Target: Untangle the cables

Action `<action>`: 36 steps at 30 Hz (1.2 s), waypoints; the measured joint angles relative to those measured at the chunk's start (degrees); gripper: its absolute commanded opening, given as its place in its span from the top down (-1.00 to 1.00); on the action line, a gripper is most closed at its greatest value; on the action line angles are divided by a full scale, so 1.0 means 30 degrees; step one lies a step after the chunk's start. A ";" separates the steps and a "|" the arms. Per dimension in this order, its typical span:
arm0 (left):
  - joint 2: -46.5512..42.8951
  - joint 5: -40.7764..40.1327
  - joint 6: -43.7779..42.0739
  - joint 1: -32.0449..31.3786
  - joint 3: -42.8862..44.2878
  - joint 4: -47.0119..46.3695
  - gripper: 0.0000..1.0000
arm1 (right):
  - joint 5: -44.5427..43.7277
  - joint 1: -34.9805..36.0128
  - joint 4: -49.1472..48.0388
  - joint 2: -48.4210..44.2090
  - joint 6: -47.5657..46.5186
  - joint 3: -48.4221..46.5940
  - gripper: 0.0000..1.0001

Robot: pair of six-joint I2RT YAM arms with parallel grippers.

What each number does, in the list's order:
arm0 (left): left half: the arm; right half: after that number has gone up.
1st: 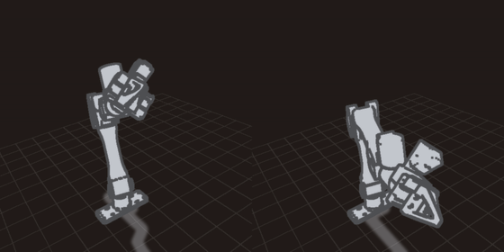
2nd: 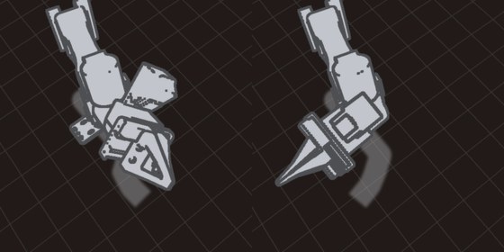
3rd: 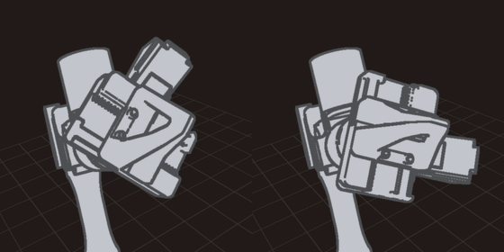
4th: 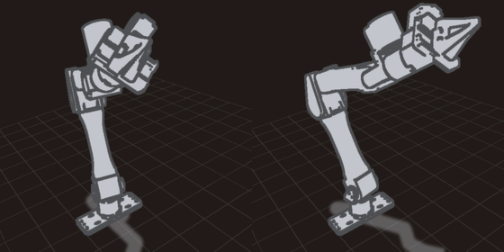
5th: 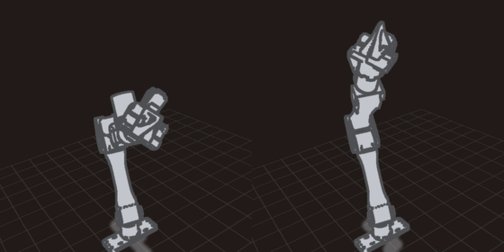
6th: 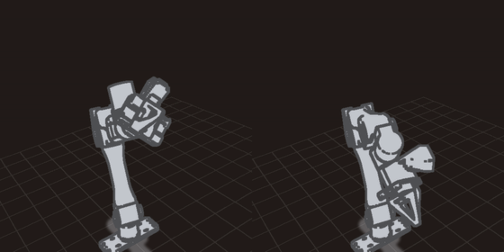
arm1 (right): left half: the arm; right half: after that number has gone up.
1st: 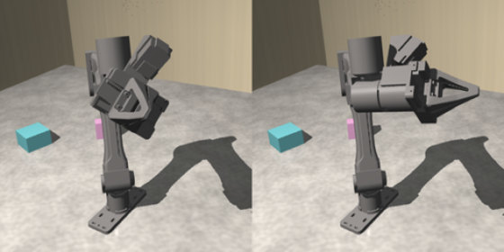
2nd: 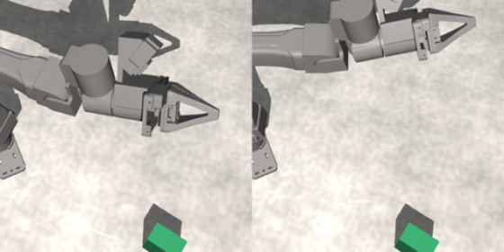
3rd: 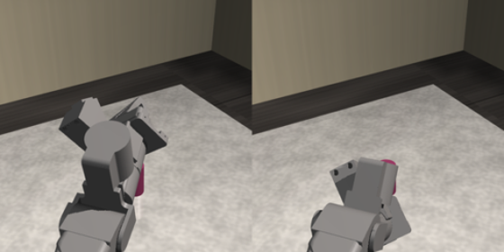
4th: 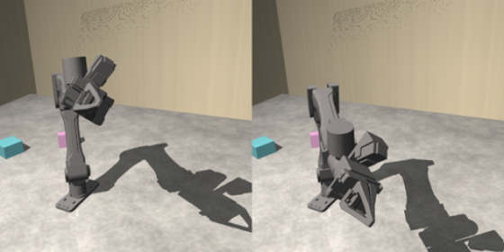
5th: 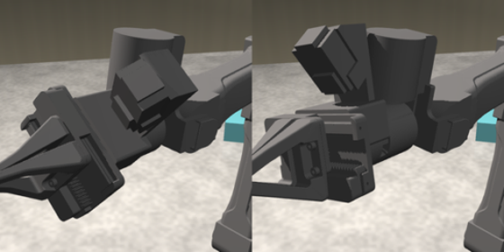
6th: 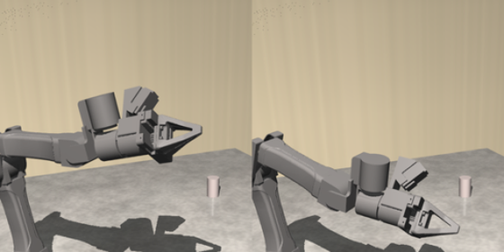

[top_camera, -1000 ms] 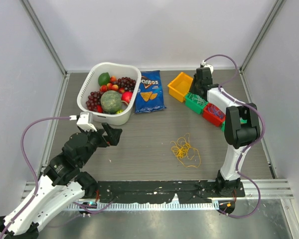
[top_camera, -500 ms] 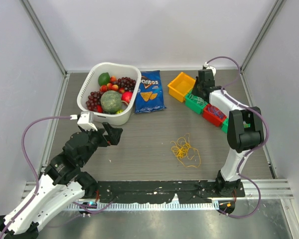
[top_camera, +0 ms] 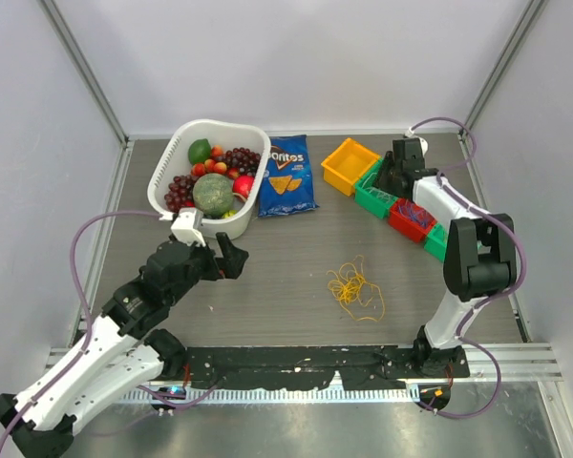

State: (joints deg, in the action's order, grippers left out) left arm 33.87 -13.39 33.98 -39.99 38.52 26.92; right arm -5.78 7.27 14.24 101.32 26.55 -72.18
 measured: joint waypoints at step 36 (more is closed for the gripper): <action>2.3715 0.7038 0.5085 -0.5523 0.6317 -1.0907 0.44 | 0.4029 0.4255 0.0860 -1.6050 0.3257 1.5701 0.52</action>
State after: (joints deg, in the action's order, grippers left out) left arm 105.01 7.73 49.23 -56.55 57.47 -5.80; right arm 6.31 20.03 16.82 53.17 36.32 -25.08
